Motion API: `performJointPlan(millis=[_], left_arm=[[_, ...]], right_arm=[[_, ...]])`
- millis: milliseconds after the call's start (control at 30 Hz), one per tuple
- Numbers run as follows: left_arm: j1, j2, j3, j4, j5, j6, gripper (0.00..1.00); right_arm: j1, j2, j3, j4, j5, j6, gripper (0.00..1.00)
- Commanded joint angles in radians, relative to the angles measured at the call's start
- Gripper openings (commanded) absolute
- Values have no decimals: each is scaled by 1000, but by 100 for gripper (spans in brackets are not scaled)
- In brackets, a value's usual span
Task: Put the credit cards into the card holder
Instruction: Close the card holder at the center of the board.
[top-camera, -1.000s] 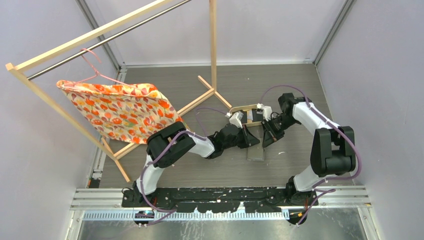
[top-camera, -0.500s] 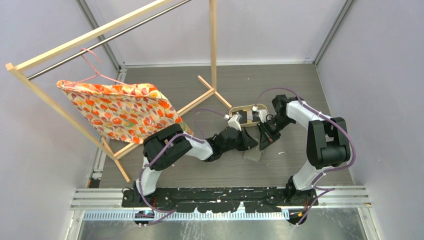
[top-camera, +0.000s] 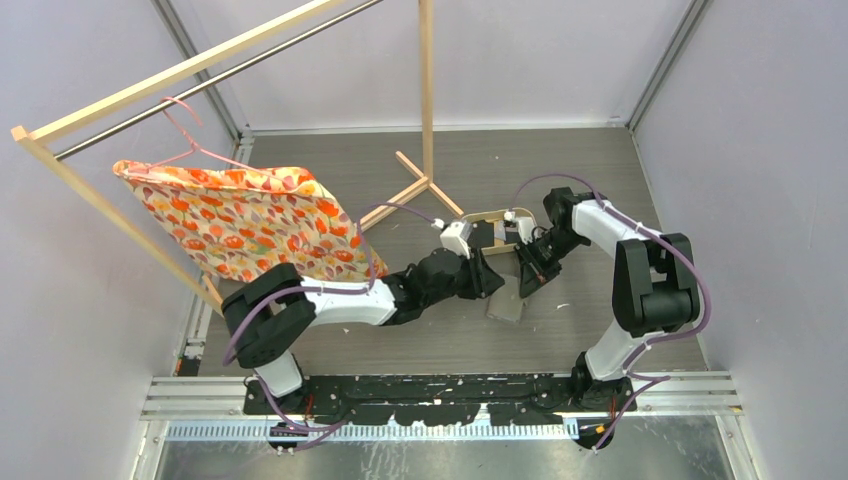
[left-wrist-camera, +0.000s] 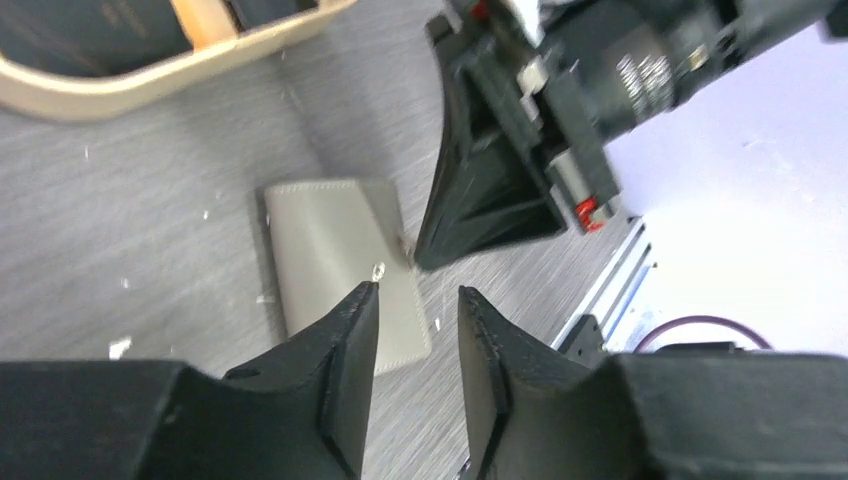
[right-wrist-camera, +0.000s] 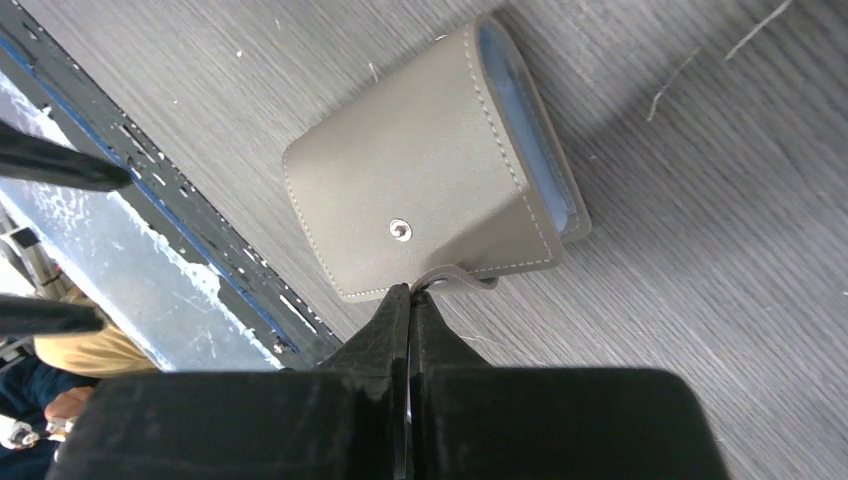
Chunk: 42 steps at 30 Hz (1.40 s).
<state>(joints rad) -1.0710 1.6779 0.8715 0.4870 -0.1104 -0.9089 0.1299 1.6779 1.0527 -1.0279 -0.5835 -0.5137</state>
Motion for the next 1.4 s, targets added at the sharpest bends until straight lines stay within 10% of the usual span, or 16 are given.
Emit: performJointPlan(millis=[0,633,1367], left_arm=[[-52,-11,-28,-132,-63,15,39],[-88,197,125,-271,-94,-49,49],[-127,259,130,-89,-53,-108,39]], right_arm=[[3,-59,33,48,39,16,2],[100,-19,57,83,43,28,2],[137,42,83,16,62,-8,7]])
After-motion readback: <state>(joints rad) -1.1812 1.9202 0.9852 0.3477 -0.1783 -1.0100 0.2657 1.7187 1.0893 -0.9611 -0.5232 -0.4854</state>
